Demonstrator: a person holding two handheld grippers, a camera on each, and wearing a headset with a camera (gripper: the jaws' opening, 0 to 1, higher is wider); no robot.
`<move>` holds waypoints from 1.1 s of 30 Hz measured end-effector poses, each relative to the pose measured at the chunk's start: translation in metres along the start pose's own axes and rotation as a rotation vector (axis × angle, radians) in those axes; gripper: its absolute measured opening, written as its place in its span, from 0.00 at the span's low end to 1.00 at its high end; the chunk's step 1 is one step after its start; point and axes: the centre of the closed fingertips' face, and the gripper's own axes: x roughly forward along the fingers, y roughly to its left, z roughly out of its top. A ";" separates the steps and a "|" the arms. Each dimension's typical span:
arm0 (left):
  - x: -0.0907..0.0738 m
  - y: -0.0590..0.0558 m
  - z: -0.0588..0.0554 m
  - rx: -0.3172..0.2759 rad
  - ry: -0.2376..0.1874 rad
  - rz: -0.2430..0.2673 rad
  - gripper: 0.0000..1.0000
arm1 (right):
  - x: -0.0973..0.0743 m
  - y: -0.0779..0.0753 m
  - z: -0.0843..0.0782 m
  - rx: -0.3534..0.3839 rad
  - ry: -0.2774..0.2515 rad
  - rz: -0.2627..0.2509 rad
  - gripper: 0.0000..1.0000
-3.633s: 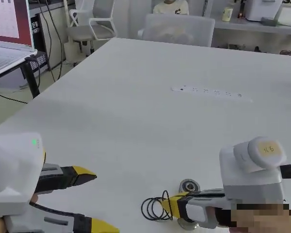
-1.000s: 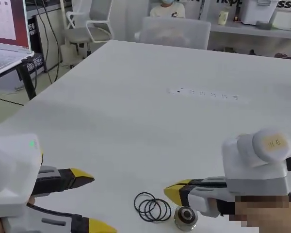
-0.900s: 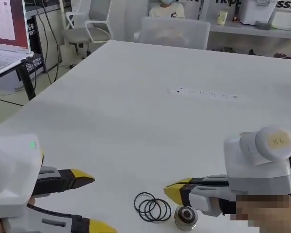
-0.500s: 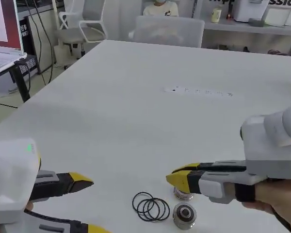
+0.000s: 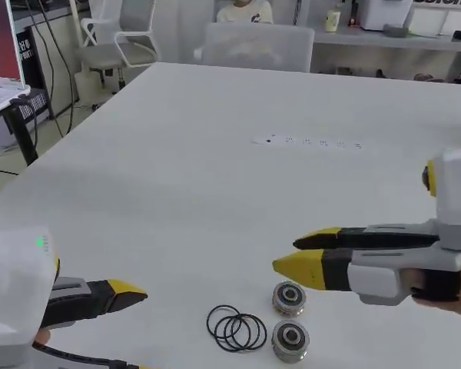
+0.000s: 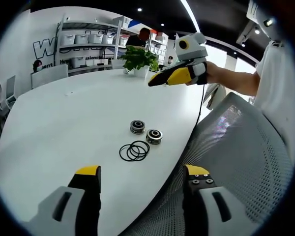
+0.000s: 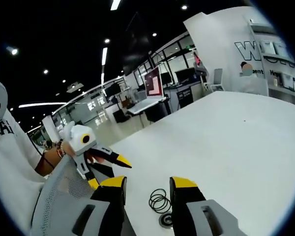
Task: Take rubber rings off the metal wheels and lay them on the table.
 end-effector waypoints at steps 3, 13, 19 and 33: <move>0.000 0.000 0.000 -0.002 0.001 -0.002 0.67 | -0.009 -0.001 0.005 -0.012 -0.026 -0.004 0.39; 0.001 0.000 0.001 0.002 -0.001 -0.001 0.77 | -0.042 -0.008 0.012 -0.046 -0.082 -0.056 0.62; 0.002 -0.003 0.006 -0.010 -0.027 -0.015 0.88 | -0.057 -0.016 0.009 -0.047 -0.100 -0.093 0.74; 0.003 -0.004 0.007 -0.046 -0.038 -0.035 0.93 | -0.084 -0.031 -0.024 -0.035 -0.130 -0.134 0.99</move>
